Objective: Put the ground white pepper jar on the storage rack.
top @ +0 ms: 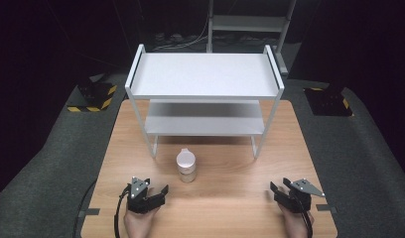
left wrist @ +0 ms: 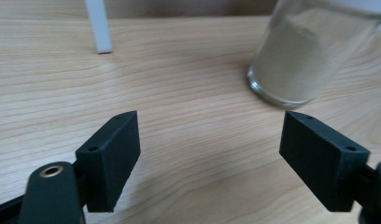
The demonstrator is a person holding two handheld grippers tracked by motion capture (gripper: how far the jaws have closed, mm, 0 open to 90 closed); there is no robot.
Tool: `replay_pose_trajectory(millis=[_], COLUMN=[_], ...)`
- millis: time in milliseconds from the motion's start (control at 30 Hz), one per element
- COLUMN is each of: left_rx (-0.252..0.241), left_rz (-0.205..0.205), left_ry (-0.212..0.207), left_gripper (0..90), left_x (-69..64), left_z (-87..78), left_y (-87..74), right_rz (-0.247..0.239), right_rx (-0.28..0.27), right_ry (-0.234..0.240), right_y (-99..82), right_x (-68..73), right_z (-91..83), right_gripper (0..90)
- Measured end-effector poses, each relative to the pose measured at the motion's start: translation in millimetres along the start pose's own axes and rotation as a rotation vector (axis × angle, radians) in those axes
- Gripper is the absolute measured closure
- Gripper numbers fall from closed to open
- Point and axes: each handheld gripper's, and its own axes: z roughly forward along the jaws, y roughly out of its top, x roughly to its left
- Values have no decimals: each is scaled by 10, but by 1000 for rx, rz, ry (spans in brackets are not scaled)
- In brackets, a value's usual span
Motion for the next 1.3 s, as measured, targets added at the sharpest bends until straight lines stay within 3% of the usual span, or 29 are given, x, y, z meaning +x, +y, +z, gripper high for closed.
replay_pose_trajectory(millis=[100, 200, 267, 367, 433, 500, 533, 600, 633, 667, 800, 867, 1000, 1100, 1133, 1300], left_rx=[-13, -9, -1, -2, 26, 76, 77, 77, 77, 78, 64, 43, -4, -21, -48, -96], left_rz=[-1, 5, 63, 83, 85, 107, 110, 153, 153, 178, 167, 123, 78, 69, 79, 61], left_ry=[-11, 14, 44, 42, 42, 5, -14, -14, -14, -18, 1, 10, 47, 58, 80, 97], left_gripper=[196, 165, 153, 126, 126, 120, 113, 113, 111, 102, 101, 100, 94, 73, 67, 54], left_x=[15, -7, -64, -72, -76, -95, -117, -259, -259, -439, -577, -655, -769, -814, -881, -930], left_z=[-18, -32, -44, -35, -17, 19, 24, 35, 35, 77, 110, 167, 291, 354, 416, 500], left_y=[-23, -12, 5, 11, 57, 147, 154, 167, 167, 217, 255, 300, 326, 323, 296, 236], right_rz=[13, 11, 6, 11, 16, 18, 20, 20, 20, 20, 24, 26, 29, 31, 34, 36], right_rx=[-1, -1, -5, -13, -15, -19, -19, -16, -16, -17, -24, -25, -31, -32, -31, -30], right_ry=[8, 10, 6, 1, 1, 2, 6, 8, 8, 10, 14, 19, 20, 20, 17, 15], right_y=[-4, -3, -9, -22, -25, -31, -30, -25, -25, -27, -39, -41, -50, -53, -50, -48], right_x=[-27, -27, -18, -18, -21, -27, -33, -35, -35, -39, -52, -60, -66, -67, -67, -65], right_z=[-5, -3, -7, -11, -15, -18, -17, -14, -14, -15, -21, -22, -28, -29, -27, -26], right_gripper=[420, 423, 418, 408, 405, 403, 404, 405, 405, 405, 404, 404, 402, 400, 400, 399])
